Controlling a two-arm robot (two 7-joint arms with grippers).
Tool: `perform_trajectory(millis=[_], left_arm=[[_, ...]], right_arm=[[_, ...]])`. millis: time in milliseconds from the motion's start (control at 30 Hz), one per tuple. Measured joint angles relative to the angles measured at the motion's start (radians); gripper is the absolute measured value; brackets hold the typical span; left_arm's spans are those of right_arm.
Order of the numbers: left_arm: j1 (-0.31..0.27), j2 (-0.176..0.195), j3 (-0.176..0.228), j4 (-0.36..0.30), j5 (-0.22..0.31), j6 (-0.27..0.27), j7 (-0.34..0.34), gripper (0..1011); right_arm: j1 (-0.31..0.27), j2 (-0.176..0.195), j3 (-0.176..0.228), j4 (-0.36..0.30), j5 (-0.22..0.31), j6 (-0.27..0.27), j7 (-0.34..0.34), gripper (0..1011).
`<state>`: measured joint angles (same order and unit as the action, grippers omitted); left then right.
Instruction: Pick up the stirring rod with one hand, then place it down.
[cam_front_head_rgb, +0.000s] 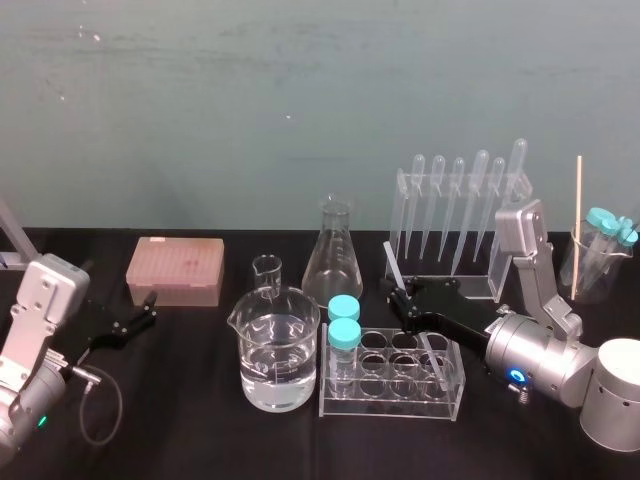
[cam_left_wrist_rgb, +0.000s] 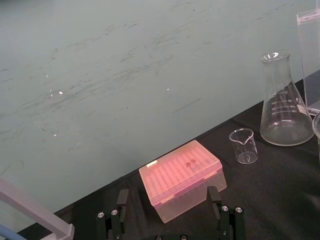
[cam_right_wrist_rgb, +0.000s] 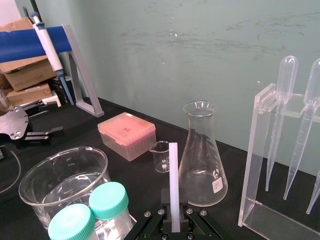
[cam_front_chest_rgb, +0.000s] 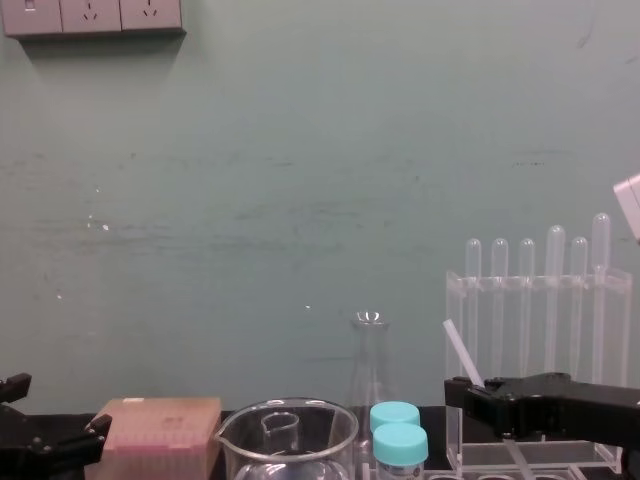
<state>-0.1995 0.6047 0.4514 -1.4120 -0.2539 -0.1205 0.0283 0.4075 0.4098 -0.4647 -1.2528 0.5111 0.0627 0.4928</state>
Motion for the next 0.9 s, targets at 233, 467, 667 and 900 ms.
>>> perform_trajectory(millis=[233, 467, 667, 900], left_arm=[[0.0, 0.0, 0.0, 0.0, 0.0, 0.0, 0.0, 1000], [0.0, 0.0, 0.0, 0.0, 0.0, 0.0, 0.0, 1000], [0.0, 0.0, 0.0, 0.0, 0.0, 0.0, 0.0, 1000], [0.0, 0.0, 0.0, 0.0, 0.0, 0.0, 0.0, 1000]], right_arm=[[0.0, 0.0, 0.0, -0.001, 0.001, -0.001, 0.0, 72], [0.0, 0.0, 0.0, -0.001, 0.001, -0.001, 0.0, 72], [-0.003, -0.003, 0.008, -0.003, -0.001, -0.019, 0.001, 72], [-0.016, -0.025, 0.059, -0.024, 0.0, -0.125, 0.001, 72]])
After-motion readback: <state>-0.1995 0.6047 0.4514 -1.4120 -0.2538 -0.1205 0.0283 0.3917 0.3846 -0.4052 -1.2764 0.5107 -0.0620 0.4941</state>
